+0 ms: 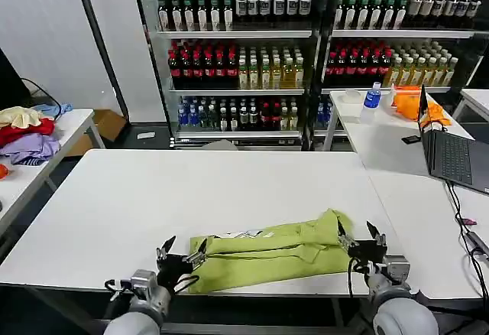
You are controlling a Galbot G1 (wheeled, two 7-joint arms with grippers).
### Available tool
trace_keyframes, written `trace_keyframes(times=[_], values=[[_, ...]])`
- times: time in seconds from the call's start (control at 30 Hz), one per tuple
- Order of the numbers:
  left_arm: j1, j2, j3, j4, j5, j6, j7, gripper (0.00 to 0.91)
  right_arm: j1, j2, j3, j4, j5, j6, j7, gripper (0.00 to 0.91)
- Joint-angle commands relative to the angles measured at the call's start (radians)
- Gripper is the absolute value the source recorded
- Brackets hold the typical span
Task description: Fold and organize the clothes.
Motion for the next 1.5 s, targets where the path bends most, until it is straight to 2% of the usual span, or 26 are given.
trace_keyframes(times=[0.03, 0.1, 0.13, 0.17, 0.2, 0.73, 0.97, 1.27, 1.4, 1.5], values=[[0.067, -0.193, -0.013, 0.025, 0.016, -0.036, -0.102, 0.554, -0.056, 0.008, 0.011, 0.042, -0.028, 0.012, 0.001, 0.907], [0.061, -0.201, -0.007, 0.041, 0.028, -0.041, -0.108, 0.393, -0.07, 0.0, 0.012, 0.047, -0.032, 0.016, -0.001, 0.907], [0.057, -0.206, -0.003, 0.049, 0.036, -0.044, -0.111, 0.202, -0.073, -0.003, 0.015, 0.048, -0.032, 0.019, -0.001, 0.907], [0.051, -0.209, -0.002, 0.058, 0.04, -0.045, -0.112, 0.131, -0.074, -0.007, 0.019, 0.048, -0.031, 0.02, -0.001, 0.907], [0.046, -0.212, -0.002, 0.065, 0.041, -0.045, -0.113, 0.02, -0.074, -0.01, 0.024, 0.049, -0.029, 0.021, 0.0, 0.907], [0.031, -0.252, 0.04, 0.131, 0.105, -0.036, -0.097, 0.02, -0.097, -0.033, 0.053, 0.081, -0.01, 0.023, 0.002, 0.907], [0.026, -0.239, 0.018, 0.111, 0.062, -0.032, -0.082, 0.02, -0.097, -0.032, 0.05, 0.082, -0.01, 0.023, 0.005, 0.907], [0.021, -0.119, -0.144, 0.007, -0.094, -0.007, -0.056, 0.02, -0.079, -0.037, 0.052, 0.081, 0.003, 0.015, 0.005, 0.907], [0.03, -0.045, -0.256, -0.016, -0.172, 0.001, -0.047, 0.02, -0.061, -0.039, 0.05, 0.077, 0.01, 0.013, 0.008, 0.907], [0.035, 0.044, -0.347, -0.008, -0.227, 0.009, -0.041, 0.02, -0.051, -0.042, 0.047, 0.077, 0.017, 0.012, 0.008, 0.907]])
